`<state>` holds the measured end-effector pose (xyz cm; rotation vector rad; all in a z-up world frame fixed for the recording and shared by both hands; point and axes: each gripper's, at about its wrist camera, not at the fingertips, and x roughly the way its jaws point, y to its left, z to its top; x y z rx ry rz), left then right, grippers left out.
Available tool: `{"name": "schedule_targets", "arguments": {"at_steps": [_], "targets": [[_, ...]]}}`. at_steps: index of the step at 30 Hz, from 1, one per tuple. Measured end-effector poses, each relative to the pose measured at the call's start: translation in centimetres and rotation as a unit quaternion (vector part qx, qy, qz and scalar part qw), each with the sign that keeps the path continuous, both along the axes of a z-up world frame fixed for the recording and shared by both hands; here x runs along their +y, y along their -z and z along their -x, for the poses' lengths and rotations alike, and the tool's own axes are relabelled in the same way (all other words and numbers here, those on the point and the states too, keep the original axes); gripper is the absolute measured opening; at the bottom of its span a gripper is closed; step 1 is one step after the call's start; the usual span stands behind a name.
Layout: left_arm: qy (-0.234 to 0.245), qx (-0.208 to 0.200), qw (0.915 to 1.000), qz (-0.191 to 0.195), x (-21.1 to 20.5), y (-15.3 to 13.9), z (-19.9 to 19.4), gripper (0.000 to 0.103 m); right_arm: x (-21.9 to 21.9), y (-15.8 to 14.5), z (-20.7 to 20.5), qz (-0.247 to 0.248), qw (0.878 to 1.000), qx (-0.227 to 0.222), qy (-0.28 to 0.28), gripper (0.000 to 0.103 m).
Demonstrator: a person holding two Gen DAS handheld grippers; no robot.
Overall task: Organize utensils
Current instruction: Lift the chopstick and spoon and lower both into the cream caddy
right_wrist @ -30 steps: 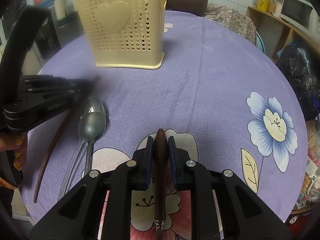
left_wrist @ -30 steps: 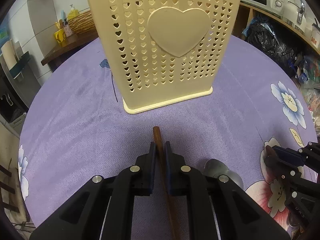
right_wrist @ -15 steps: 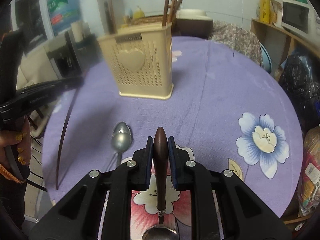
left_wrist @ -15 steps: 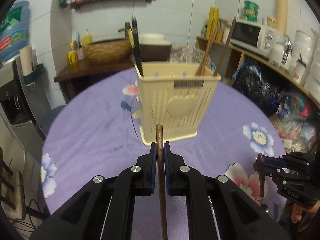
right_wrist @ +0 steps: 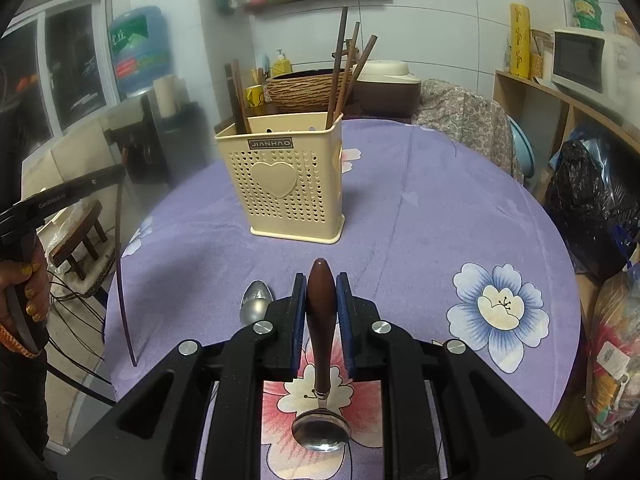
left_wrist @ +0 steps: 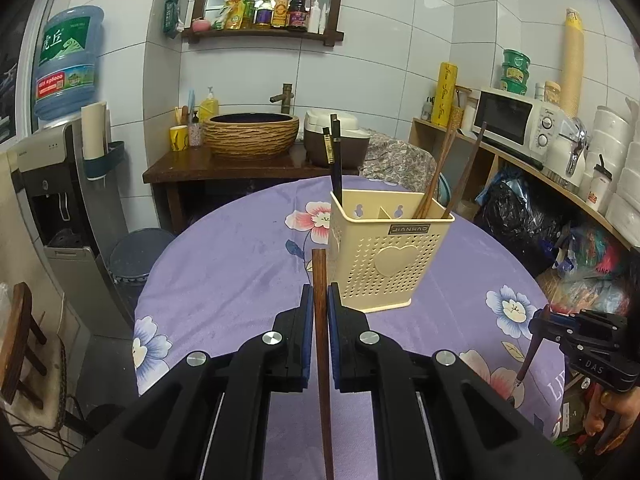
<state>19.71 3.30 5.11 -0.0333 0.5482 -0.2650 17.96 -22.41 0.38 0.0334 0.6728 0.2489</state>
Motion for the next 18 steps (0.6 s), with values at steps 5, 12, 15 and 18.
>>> {"name": "schedule_targets", "arguments": {"at_steps": [5, 12, 15, 18], "targets": [[0.003, 0.001, 0.9999, 0.011, 0.6, -0.2, 0.2, 0.008, -0.2, -0.3, 0.1, 0.0, 1.0, -0.002, 0.0, 0.016], [0.008, -0.006, 0.9998, 0.02, 1.2, -1.2, 0.6, 0.008, 0.1, -1.3, 0.0, -0.007, 1.0, -0.01, -0.011, 0.016], [0.008, -0.016, 0.9997, 0.018, 1.1, -1.9, 0.8, 0.008, 0.2, -2.1, -0.3, -0.009, 1.0, -0.018, -0.015, 0.016], [0.009, -0.024, 0.9995, 0.019, 1.1, -2.9, 0.7, 0.008, 0.2, -3.0, -0.8, -0.013, 0.999, -0.024, -0.02, 0.016]]}}
